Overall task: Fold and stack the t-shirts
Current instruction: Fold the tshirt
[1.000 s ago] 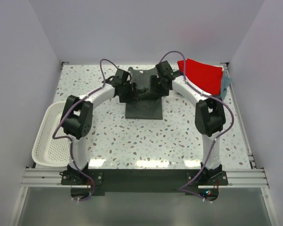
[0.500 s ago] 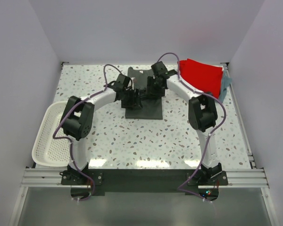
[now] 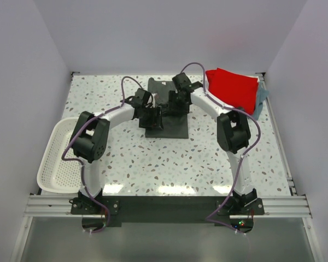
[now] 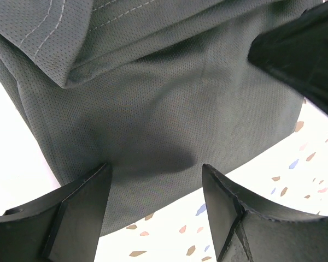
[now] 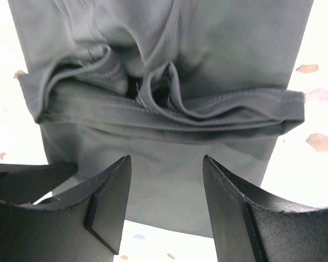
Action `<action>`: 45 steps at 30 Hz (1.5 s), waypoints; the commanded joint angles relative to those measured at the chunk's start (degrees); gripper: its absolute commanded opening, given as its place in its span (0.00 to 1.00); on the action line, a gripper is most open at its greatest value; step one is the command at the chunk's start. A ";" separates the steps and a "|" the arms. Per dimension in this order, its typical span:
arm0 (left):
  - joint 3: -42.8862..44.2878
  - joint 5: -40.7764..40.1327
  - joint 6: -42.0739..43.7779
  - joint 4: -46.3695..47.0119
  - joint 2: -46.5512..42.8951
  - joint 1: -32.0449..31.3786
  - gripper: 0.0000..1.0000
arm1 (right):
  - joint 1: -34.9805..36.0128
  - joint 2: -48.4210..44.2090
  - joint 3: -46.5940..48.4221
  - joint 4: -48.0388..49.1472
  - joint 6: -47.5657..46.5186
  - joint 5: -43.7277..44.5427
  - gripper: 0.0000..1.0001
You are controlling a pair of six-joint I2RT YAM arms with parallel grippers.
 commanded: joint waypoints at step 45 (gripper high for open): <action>-1.63 -7.31 0.23 -3.41 -13.18 4.31 0.77 | -2.48 -18.72 -24.83 11.71 4.89 4.54 0.59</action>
